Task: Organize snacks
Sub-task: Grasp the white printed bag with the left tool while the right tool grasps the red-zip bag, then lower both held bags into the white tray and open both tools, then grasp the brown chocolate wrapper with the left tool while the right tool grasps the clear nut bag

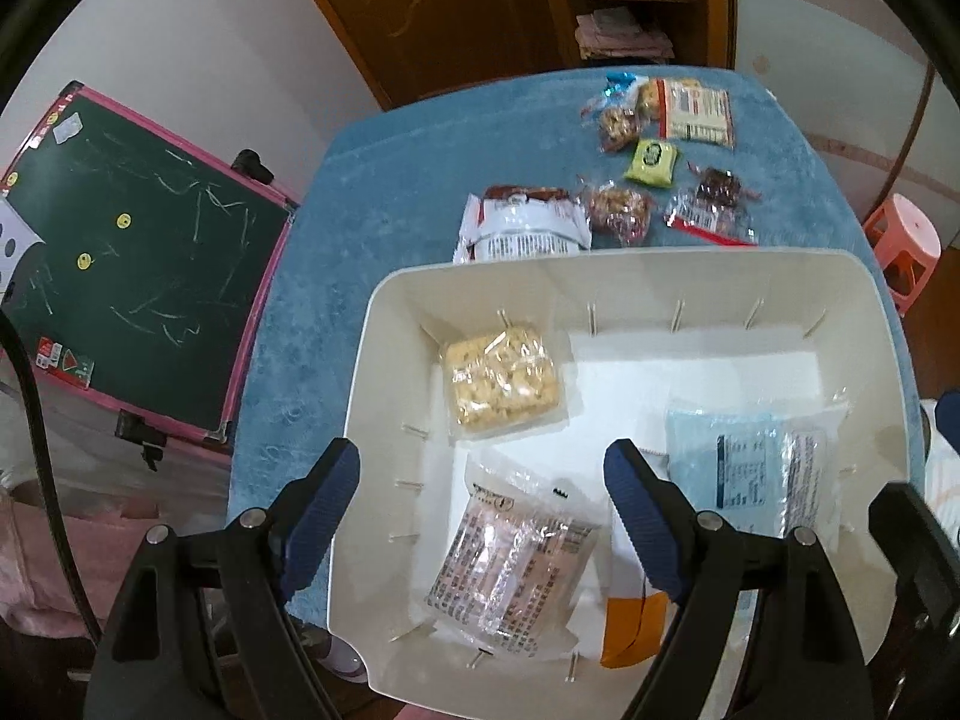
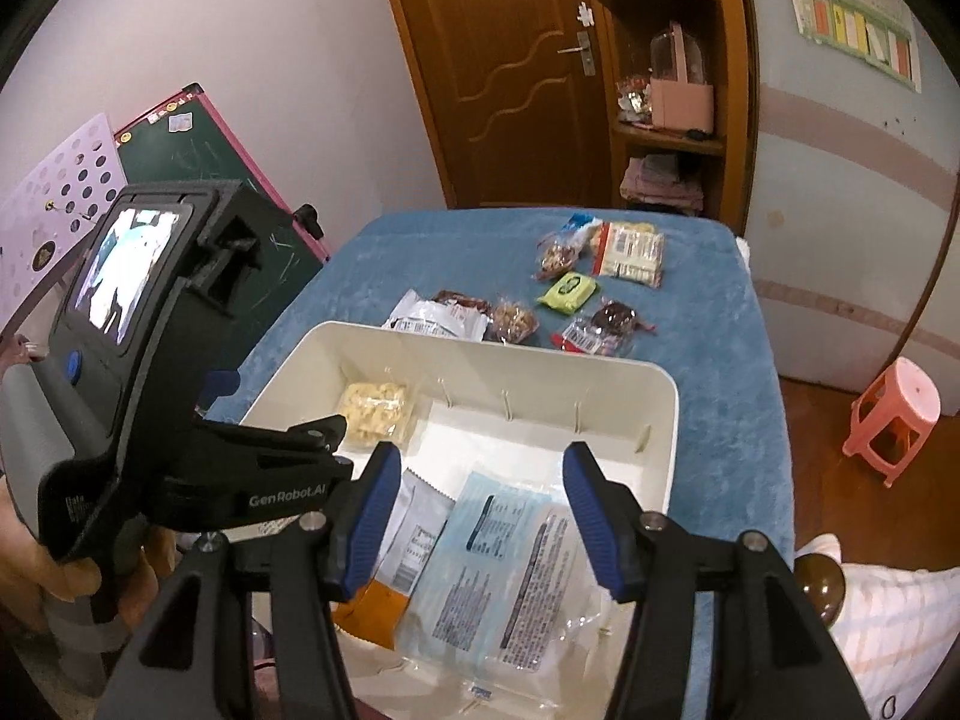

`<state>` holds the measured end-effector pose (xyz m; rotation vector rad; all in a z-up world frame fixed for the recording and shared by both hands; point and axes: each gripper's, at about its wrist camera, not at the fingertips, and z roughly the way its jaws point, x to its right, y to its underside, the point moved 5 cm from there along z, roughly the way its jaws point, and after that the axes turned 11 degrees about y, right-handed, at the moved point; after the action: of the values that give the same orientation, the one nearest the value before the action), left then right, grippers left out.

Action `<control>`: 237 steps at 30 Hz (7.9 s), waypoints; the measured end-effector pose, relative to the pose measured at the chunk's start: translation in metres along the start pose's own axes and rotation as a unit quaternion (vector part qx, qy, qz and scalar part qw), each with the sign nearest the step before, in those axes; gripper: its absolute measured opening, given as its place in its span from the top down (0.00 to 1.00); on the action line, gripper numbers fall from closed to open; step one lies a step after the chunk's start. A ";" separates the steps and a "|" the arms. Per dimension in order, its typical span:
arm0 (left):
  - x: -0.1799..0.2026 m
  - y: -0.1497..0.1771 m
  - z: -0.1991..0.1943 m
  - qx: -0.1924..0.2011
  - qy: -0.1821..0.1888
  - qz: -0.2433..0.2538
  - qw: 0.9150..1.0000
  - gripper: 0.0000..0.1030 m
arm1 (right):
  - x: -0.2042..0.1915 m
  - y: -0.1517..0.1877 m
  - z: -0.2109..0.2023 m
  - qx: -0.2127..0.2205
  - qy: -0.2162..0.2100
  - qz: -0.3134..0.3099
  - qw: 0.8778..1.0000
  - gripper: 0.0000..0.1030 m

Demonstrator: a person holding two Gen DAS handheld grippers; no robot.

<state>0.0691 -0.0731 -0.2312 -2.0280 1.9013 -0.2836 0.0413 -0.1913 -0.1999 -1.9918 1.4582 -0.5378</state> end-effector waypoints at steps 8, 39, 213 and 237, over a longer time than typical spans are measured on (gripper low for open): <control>-0.006 -0.023 -0.022 0.038 0.007 -0.019 0.999 0.20 | -0.001 -0.017 -0.009 0.018 0.018 -0.020 0.999 0.45; -0.042 -0.179 -0.005 0.080 0.071 -0.006 0.994 0.20 | 0.040 -0.128 0.071 -0.038 0.082 0.059 0.994 0.45; -0.050 -0.153 0.067 -0.029 0.128 0.159 0.979 0.08 | -0.034 -0.149 0.183 -0.174 0.044 -0.044 0.983 0.27; -0.030 -0.180 0.201 -0.162 0.209 0.142 0.954 0.08 | -0.045 -0.094 0.314 -0.314 0.022 -0.040 0.948 0.54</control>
<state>0.3083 -0.0132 -0.3449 -1.9633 2.6210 -0.3703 0.2934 -0.0555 -0.3652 -2.5424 1.7317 -0.1473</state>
